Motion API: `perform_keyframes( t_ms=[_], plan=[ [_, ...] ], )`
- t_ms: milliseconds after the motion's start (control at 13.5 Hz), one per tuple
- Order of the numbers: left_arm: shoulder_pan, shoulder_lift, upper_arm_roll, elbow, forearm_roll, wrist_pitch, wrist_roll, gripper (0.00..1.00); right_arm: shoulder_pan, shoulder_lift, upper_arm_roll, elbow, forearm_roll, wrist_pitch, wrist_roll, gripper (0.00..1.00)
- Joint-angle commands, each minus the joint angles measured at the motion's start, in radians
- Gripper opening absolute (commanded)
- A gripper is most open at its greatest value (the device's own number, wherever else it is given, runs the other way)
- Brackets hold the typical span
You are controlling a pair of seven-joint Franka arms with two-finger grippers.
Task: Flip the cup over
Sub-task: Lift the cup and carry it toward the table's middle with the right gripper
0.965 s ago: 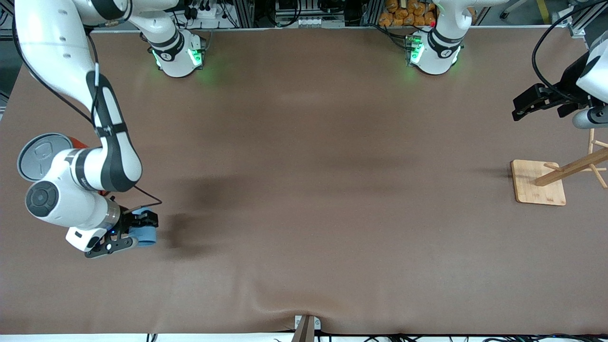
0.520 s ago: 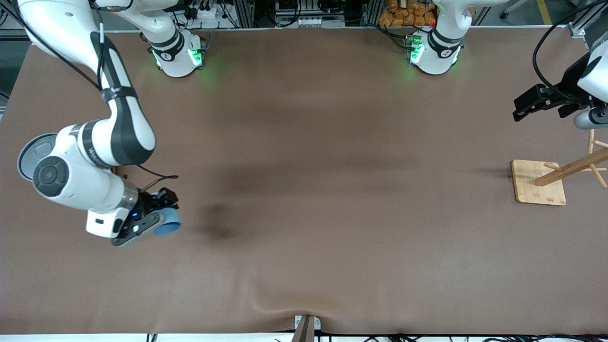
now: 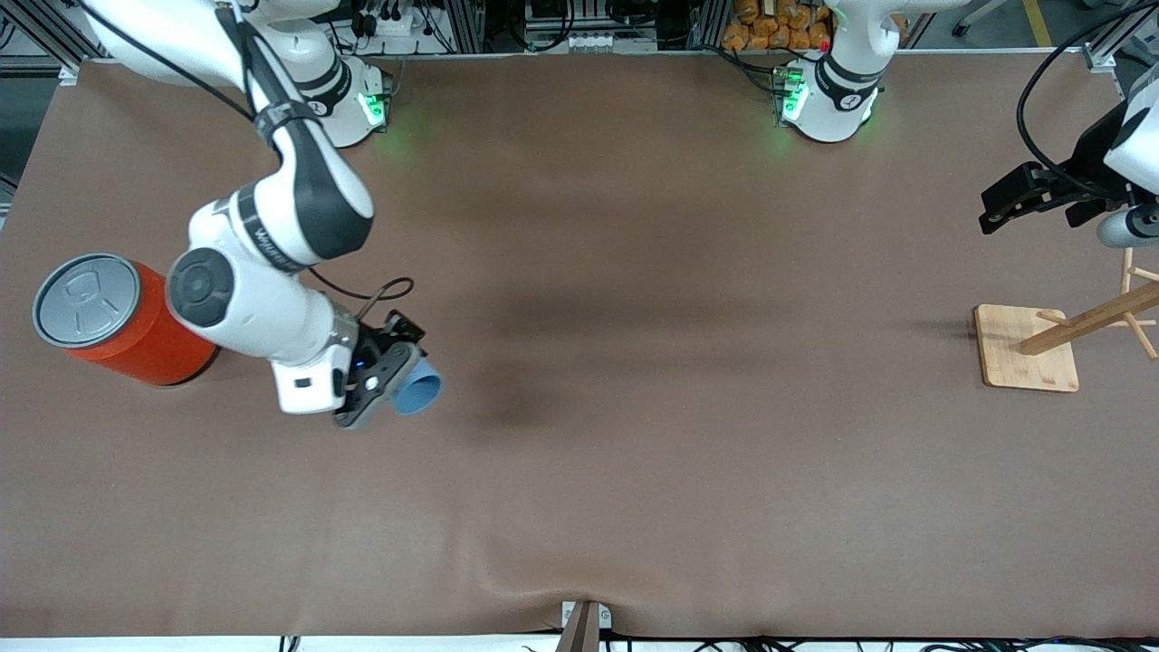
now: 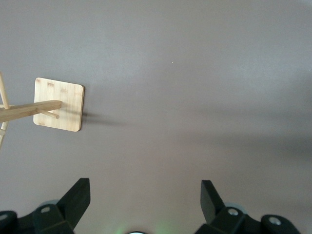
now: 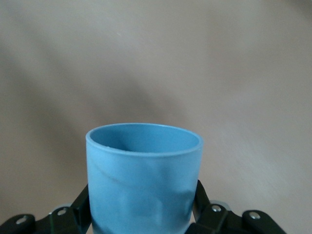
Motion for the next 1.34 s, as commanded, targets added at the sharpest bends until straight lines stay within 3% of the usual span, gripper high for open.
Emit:
perform_keyframes(
  t_ms=[0,297,445,668,891,1113,1262],
  plan=[
    [0.009,0.0,-0.001,0.011,-0.009,0.003,0.016,1.0,0.091,0.007,0.018,-0.017,0.012,0.08,-0.02,0.62],
    [0.011,-0.006,0.003,0.011,-0.009,0.003,0.017,1.0,0.234,0.071,0.018,-0.015,-0.007,0.198,-0.087,0.61],
    [0.012,-0.002,0.003,0.011,-0.009,0.003,0.016,1.0,0.249,0.106,0.016,-0.011,-0.004,0.253,-0.21,0.6],
    [0.011,-0.003,0.003,0.01,-0.009,0.003,0.016,1.0,0.263,0.228,0.016,0.087,-0.006,0.287,-0.373,0.58],
    [0.011,-0.002,0.003,0.01,-0.009,0.003,0.016,1.0,0.33,0.262,0.004,0.1,-0.023,0.292,-0.385,0.58],
    [0.011,-0.003,0.003,0.01,-0.009,0.003,0.016,1.0,0.386,0.338,-0.028,0.107,-0.07,0.425,-0.384,0.55],
    [0.011,0.0,0.003,0.01,-0.01,0.005,0.016,1.0,0.404,0.358,-0.032,0.109,-0.081,0.444,-0.381,0.55]
  ],
)
